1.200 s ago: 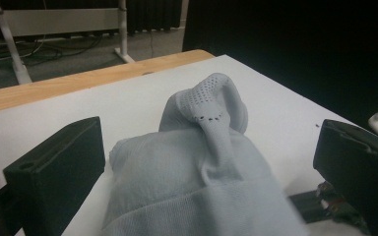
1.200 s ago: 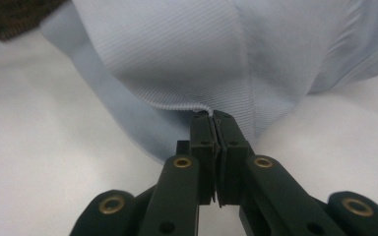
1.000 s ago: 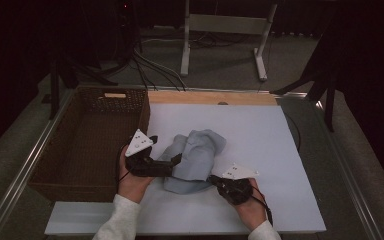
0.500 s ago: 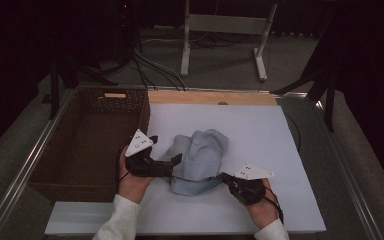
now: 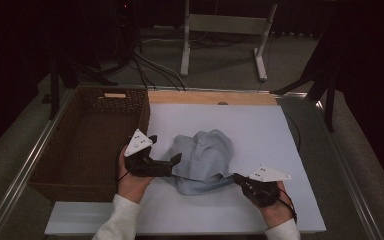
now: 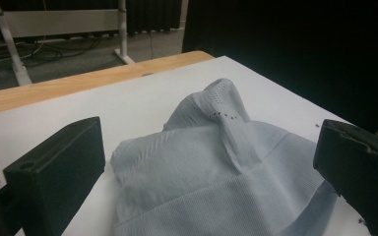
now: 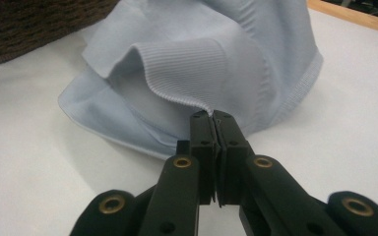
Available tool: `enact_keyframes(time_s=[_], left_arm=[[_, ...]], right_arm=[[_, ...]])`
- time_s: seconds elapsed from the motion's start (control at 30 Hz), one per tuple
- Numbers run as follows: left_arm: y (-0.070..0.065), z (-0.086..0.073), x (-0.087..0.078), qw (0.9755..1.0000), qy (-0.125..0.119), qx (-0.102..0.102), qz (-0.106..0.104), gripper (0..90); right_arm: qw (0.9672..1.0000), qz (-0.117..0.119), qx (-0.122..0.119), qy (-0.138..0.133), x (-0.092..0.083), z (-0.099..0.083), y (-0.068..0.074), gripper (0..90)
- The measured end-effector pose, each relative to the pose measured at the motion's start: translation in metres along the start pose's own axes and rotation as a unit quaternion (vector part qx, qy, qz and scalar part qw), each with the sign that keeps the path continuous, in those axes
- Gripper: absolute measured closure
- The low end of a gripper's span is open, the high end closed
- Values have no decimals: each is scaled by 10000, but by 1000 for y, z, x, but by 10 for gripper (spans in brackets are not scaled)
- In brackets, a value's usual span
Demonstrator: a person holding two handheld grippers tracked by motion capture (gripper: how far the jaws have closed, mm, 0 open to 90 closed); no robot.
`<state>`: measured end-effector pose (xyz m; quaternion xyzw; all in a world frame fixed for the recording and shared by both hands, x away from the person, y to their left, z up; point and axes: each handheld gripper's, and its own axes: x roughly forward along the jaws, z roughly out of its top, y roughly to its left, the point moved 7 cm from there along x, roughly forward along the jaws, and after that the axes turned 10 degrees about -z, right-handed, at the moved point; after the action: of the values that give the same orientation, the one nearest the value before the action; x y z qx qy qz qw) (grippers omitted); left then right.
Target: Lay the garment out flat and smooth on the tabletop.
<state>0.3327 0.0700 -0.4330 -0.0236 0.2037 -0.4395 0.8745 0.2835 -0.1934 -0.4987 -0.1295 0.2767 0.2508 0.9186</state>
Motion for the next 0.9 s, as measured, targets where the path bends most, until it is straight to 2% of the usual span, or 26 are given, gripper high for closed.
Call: enact_keyframes(time_s=[0.2,0.4,0.47,0.6,0.73,0.9], left_arm=[[2,0,-1,10000,-11,-10,14,1],[1,0,-1,10000,-8,-5,7,1],[1,0,-1,10000,-6,-9,5,1],[1,0,0,10000,11,-4,2,1],[1,-1,1,10000,15,-1,2,1],[0,-1,2,10000,35,5,-14,1]], right_arm=[[9999,-16,151,-74,-6,0,-8,882],[9999,110,131,-1,-7,-3,-7,852],[9997,227,74,42,-7,-4,-6,793],[9995,273,148,-66,-8,-2,-7,570],[9992,154,328,-165,-7,2,-12,417],[9989,-28,462,-122,0,1,-17,289]])
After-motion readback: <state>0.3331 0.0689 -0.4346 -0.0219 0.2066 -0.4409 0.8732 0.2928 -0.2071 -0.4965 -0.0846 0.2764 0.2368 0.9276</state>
